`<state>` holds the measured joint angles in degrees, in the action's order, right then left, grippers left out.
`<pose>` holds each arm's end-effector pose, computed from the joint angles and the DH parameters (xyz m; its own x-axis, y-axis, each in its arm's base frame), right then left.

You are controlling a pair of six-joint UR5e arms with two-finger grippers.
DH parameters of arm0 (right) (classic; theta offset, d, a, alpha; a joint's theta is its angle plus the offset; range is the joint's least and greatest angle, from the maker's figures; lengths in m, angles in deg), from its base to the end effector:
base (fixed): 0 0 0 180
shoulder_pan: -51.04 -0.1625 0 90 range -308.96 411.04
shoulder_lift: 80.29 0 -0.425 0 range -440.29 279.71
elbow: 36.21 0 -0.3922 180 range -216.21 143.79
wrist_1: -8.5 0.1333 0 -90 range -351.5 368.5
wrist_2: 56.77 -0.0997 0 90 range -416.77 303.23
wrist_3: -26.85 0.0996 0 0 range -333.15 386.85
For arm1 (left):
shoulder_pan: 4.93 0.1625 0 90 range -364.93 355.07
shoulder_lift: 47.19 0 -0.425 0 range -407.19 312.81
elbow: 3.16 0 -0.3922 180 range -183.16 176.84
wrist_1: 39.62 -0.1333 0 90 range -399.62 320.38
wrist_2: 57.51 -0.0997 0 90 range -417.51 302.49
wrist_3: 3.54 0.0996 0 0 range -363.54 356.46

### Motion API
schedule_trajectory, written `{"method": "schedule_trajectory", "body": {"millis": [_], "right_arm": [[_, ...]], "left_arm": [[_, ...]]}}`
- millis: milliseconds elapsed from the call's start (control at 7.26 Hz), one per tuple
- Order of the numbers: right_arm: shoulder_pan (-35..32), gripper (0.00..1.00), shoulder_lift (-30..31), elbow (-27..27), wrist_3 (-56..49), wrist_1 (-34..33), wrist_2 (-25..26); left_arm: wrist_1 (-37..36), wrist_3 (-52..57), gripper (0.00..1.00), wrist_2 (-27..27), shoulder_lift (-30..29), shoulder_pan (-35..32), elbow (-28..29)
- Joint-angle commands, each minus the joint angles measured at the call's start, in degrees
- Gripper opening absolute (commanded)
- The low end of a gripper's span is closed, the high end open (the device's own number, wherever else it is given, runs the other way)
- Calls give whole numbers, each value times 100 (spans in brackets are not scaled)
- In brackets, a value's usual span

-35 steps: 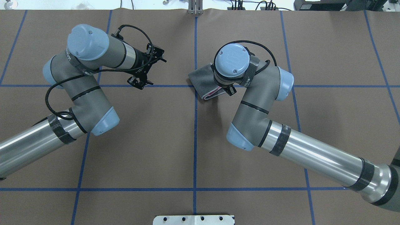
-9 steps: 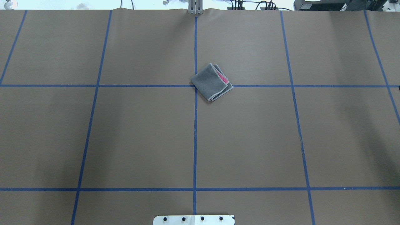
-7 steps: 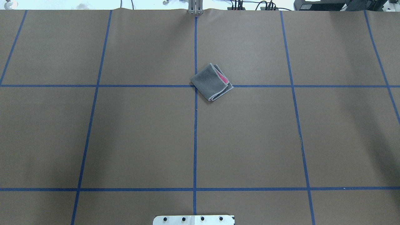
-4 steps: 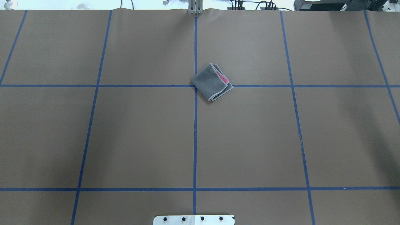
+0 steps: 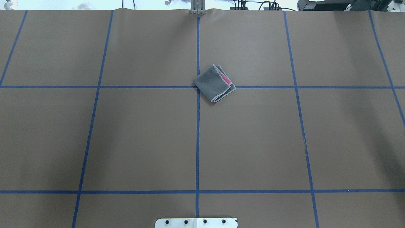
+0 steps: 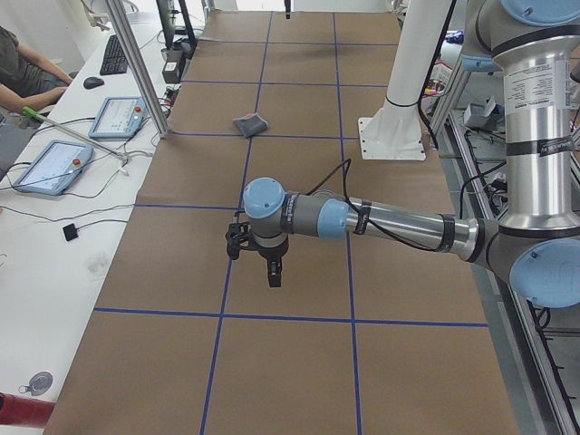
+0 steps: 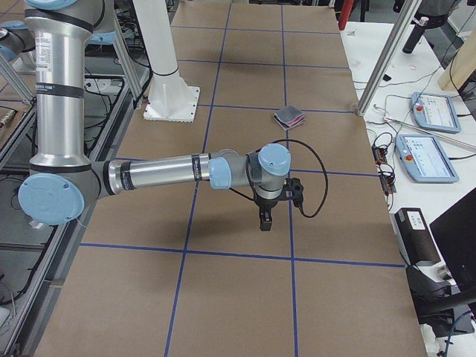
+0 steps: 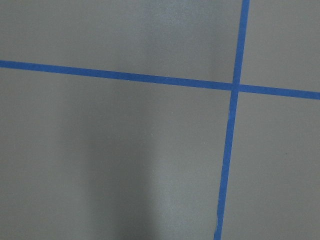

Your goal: Fold towel twice with both arms

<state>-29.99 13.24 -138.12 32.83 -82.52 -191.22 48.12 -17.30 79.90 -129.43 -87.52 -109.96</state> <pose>-0.0105 -0.4740 0.5873 0.7035 -0.0968 0.7041 0.0818 0.9951 0.0551 -0.0031 -0.4410 0.5771 0.6714 -0.0657 -0.7382 0.0326 0.9977 -0.0592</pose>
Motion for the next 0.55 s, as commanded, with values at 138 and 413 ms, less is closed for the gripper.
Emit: {"method": "schedule_trajectory", "body": {"millis": [138,413], "right_arm": [[0,100,-19,-5,0,5,-28],[8,100,-72,39,0,-3,-37]], "left_arm": [[192,5,100,5,14,-55,-16],[192,-74,100,14,-20,-46,-43]]}}
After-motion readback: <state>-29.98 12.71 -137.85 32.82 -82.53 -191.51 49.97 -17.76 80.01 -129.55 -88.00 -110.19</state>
